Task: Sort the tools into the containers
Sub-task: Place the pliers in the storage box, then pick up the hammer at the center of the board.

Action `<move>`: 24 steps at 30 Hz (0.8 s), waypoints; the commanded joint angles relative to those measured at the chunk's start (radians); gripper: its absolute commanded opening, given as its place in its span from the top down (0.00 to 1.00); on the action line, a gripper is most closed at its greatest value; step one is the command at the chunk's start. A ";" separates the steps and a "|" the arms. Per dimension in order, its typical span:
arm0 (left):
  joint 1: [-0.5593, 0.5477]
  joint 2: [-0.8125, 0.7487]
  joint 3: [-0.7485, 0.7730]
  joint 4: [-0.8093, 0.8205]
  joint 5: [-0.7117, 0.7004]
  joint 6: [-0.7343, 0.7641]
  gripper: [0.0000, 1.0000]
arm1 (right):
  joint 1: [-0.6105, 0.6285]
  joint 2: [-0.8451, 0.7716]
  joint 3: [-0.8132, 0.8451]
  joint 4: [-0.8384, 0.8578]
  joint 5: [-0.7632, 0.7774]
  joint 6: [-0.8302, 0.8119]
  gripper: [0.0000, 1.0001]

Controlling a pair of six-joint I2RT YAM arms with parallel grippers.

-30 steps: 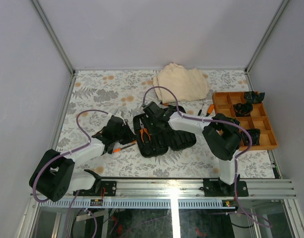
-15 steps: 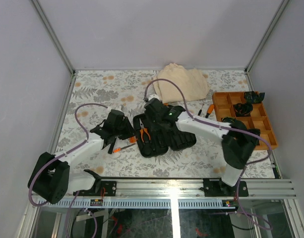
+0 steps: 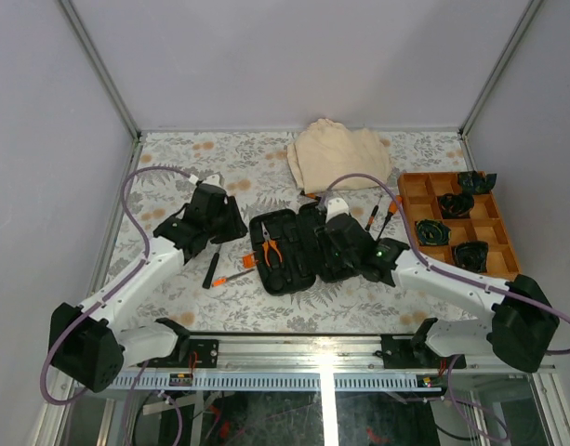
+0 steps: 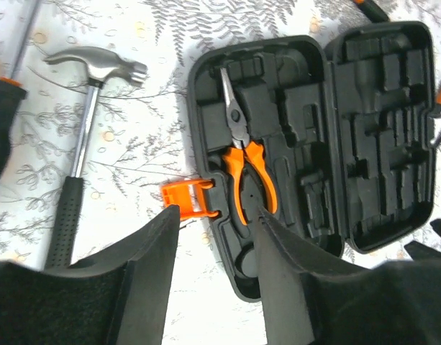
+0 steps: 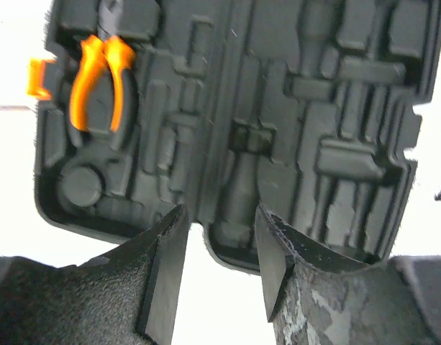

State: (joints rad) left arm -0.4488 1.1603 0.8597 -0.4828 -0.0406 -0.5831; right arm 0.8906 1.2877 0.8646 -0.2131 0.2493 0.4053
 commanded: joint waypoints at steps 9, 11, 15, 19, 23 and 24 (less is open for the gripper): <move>0.080 0.249 0.179 -0.254 -0.190 0.212 0.36 | -0.078 -0.136 -0.143 0.043 -0.213 -0.039 0.40; 0.083 0.296 0.194 -0.253 -0.207 0.217 0.36 | -0.078 -0.141 -0.162 0.061 -0.246 -0.034 0.40; 0.094 0.366 0.204 -0.228 -0.218 0.237 0.39 | -0.078 -0.152 -0.203 0.107 -0.292 -0.012 0.41; 0.120 0.449 0.219 -0.208 -0.234 0.259 0.44 | -0.078 -0.156 -0.235 0.148 -0.342 0.014 0.42; 0.198 0.530 0.255 -0.192 -0.157 0.288 0.52 | -0.078 -0.144 -0.240 0.168 -0.380 0.017 0.43; 0.214 0.547 0.265 -0.188 -0.126 0.302 0.54 | -0.078 -0.143 -0.242 0.172 -0.387 0.017 0.43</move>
State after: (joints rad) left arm -0.2996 1.6547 1.0702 -0.7002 -0.2237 -0.3378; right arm 0.8173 1.1603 0.6174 -0.1146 -0.0734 0.4099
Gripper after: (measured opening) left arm 0.489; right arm 0.574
